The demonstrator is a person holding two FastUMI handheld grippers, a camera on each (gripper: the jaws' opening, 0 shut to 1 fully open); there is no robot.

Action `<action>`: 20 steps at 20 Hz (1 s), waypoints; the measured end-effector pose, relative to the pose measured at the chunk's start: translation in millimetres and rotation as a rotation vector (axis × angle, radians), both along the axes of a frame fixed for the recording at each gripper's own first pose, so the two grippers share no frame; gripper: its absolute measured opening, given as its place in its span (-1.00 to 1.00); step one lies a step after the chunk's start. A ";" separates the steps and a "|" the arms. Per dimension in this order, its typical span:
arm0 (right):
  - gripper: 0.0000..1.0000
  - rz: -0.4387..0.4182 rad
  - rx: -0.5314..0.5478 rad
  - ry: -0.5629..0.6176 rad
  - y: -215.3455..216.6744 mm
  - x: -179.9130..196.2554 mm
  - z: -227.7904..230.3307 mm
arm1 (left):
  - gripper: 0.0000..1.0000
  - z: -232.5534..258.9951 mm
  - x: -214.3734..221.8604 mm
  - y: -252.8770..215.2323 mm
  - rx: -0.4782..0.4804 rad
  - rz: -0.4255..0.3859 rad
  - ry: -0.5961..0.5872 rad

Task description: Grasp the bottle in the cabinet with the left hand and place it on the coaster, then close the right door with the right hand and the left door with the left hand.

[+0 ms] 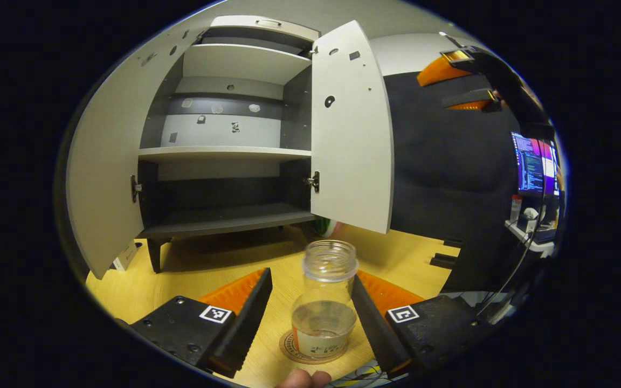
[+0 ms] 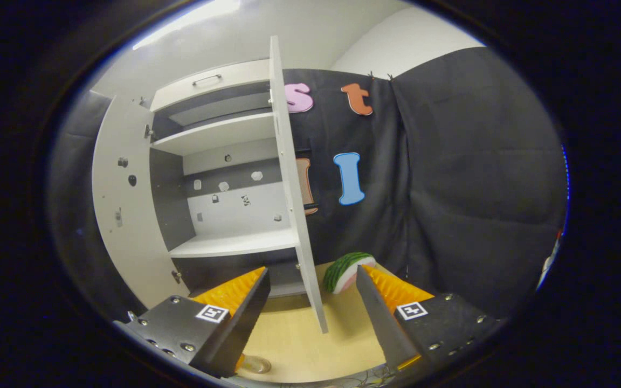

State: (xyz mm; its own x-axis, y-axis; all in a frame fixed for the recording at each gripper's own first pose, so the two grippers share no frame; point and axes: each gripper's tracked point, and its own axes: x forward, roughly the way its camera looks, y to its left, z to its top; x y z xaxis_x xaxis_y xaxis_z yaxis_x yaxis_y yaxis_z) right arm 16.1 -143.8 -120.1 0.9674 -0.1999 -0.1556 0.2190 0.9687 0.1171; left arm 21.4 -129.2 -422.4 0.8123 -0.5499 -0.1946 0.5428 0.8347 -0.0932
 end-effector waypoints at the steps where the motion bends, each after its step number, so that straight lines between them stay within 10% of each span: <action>1: 0.94 -0.011 0.001 -0.008 -7.1 -3.7 2.5 | 0.80 6.3 -1.9 0.0 0.001 -0.005 0.016; 9: 0.90 -0.150 0.013 -0.013 -99.2 -8.8 10.4 | 0.83 138.2 5.4 34.0 -0.081 0.054 0.002; 15: 0.92 -0.144 0.262 0.020 -118.8 19.4 17.5 | 0.84 266.7 36.8 78.0 -0.026 0.174 -0.132; 20: 0.99 -0.132 0.073 -0.078 -148.9 72.0 56.7 | 0.82 349.2 55.9 113.3 -0.062 0.245 -0.194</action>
State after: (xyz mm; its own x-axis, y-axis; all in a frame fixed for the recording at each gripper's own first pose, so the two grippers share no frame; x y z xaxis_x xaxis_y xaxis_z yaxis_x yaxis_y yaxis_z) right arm 88.1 -292.8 -63.3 0.9430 -0.3174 -0.1000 0.3317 0.9203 0.2075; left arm 77.3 -15.9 -73.3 0.9408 -0.3390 0.0049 0.3386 0.9389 -0.0622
